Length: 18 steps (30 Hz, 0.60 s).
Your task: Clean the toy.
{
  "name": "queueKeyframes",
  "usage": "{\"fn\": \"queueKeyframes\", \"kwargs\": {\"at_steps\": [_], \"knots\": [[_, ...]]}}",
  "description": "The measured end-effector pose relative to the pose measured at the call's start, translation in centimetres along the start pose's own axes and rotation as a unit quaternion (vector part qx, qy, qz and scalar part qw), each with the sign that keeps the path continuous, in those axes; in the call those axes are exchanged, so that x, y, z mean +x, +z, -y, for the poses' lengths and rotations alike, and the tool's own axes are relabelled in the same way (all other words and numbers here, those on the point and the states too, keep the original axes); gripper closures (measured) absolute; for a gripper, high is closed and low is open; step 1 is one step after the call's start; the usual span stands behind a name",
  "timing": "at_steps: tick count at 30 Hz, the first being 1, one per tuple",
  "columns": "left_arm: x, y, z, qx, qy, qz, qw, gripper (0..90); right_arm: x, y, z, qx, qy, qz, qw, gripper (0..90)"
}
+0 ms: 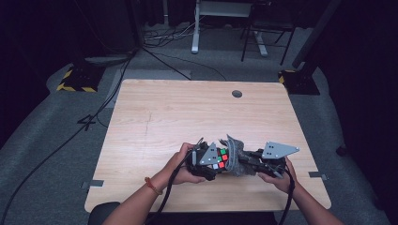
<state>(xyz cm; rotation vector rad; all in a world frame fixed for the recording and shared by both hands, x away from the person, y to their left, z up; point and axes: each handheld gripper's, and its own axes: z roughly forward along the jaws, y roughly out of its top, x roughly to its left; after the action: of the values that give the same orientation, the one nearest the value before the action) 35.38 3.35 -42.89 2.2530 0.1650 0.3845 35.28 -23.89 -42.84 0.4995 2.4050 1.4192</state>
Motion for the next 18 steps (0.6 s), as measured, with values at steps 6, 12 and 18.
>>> {"fn": "queueKeyframes", "kwargs": {"at_steps": [6,12,18], "knots": [[1.6,-0.5,1.5,0.004,-0.029,-0.007,0.9995,32.9,-2.7,-0.4,2.0,0.036,0.029,0.027,0.9986,78.1],[2.2,-0.7,2.8,0.033,-0.037,-0.010,0.9987,32.9,-4.5,-0.8,3.4,0.065,0.055,0.038,0.9957,78.0],[2.7,-0.8,4.3,0.059,-0.058,-0.002,0.9966,32.8,-4.7,0.1,4.1,0.104,0.060,0.023,0.9925,76.9]]}}
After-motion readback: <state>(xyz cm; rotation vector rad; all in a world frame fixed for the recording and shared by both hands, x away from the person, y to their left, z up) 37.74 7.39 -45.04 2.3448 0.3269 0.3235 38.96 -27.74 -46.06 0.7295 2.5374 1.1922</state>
